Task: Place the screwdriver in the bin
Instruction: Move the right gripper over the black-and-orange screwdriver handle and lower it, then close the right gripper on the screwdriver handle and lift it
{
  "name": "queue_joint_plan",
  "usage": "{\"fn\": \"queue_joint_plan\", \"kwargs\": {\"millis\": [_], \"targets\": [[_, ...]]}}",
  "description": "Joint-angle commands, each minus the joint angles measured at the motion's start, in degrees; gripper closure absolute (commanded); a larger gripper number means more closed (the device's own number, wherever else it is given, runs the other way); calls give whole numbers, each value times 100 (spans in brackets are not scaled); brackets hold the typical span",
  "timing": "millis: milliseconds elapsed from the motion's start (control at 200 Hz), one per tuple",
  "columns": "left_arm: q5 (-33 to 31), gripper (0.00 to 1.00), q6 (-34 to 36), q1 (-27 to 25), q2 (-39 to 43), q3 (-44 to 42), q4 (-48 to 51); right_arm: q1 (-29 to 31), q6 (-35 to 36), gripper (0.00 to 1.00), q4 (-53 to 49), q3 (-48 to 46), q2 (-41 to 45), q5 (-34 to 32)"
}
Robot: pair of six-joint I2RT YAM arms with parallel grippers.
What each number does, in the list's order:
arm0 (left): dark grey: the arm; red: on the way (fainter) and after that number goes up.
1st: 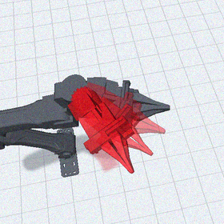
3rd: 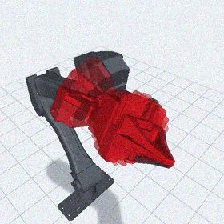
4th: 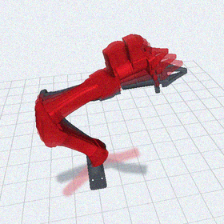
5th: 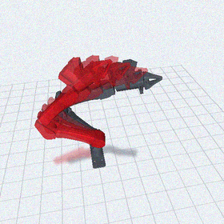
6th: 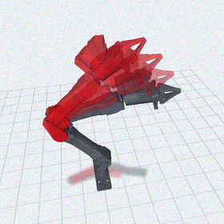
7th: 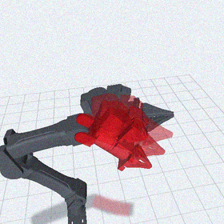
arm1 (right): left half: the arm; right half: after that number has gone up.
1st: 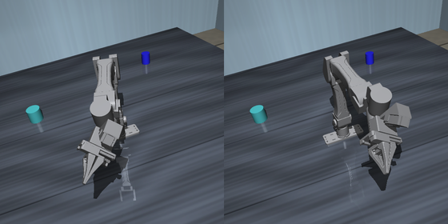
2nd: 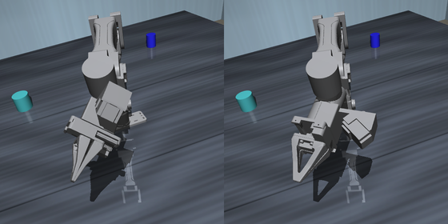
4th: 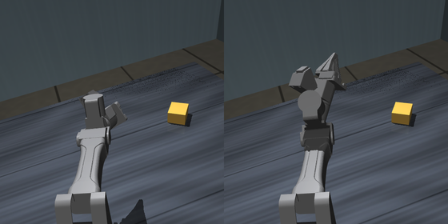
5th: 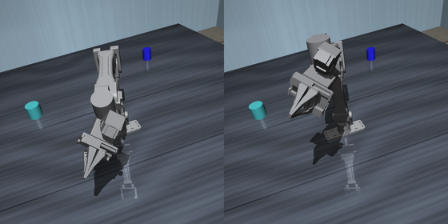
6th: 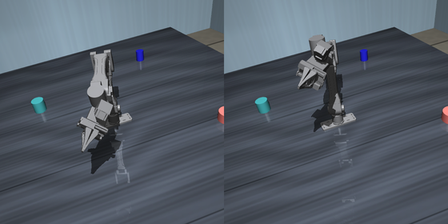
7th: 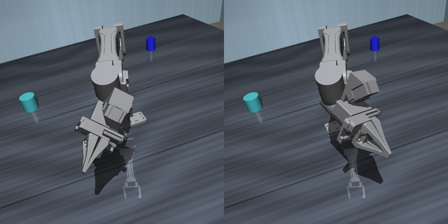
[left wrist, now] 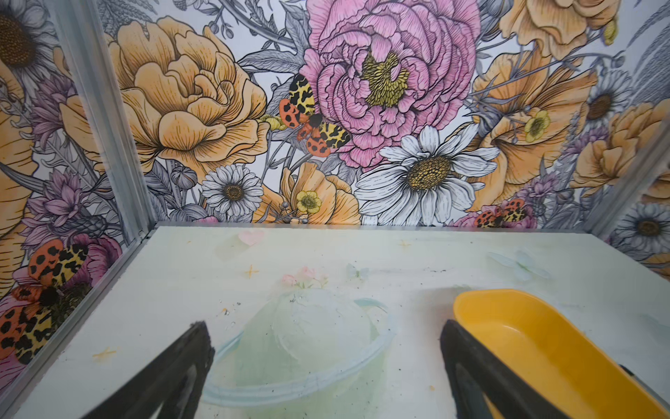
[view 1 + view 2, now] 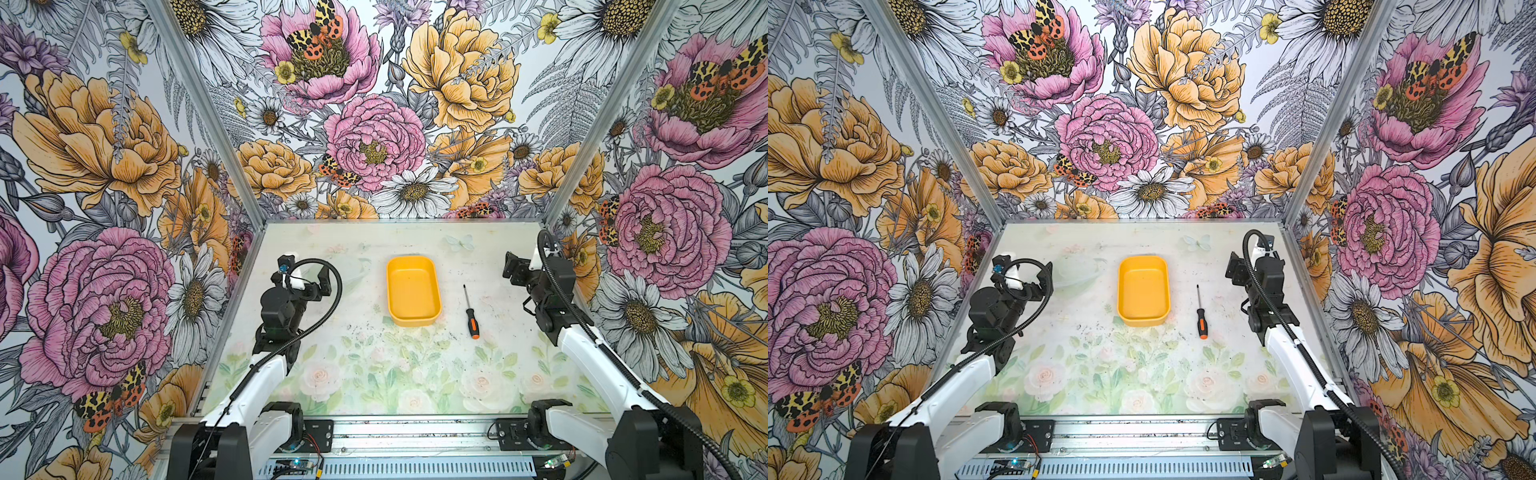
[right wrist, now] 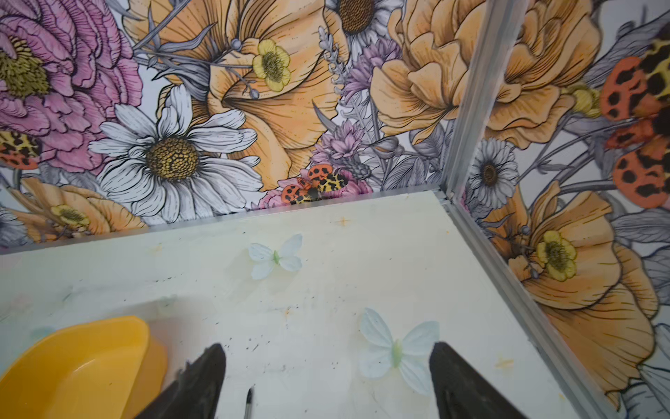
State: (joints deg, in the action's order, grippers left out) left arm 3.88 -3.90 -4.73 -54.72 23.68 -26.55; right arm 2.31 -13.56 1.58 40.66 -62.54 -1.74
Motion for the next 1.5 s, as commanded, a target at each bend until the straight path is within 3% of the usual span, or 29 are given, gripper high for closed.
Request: {"fn": "queue_joint_plan", "kwargs": {"millis": [0,100,250,951,1296,1376,1497], "targets": [[-90,1,-570,-286,384,27,944,88,-699,11,-1349,-106,60,1318],[-141,1,-743,-549,599,-18,1202,316,-1028,11,-1363,-287,102,1755],[-38,1,-886,-786,539,20,1626,727,-1348,11,-1380,-558,20,1786],[241,1,-1001,-867,-43,110,1969,2042,-1737,24,-1877,-395,-1573,74],[288,1,-952,-871,-96,223,2141,2161,-1721,31,-2003,-193,-1934,-321],[307,1,-952,-868,-97,227,2144,2160,-1717,36,-2056,-138,-2013,-366],[540,1,-924,-863,-82,222,2120,2160,-1705,51,-2065,-85,-2129,-393]]}}
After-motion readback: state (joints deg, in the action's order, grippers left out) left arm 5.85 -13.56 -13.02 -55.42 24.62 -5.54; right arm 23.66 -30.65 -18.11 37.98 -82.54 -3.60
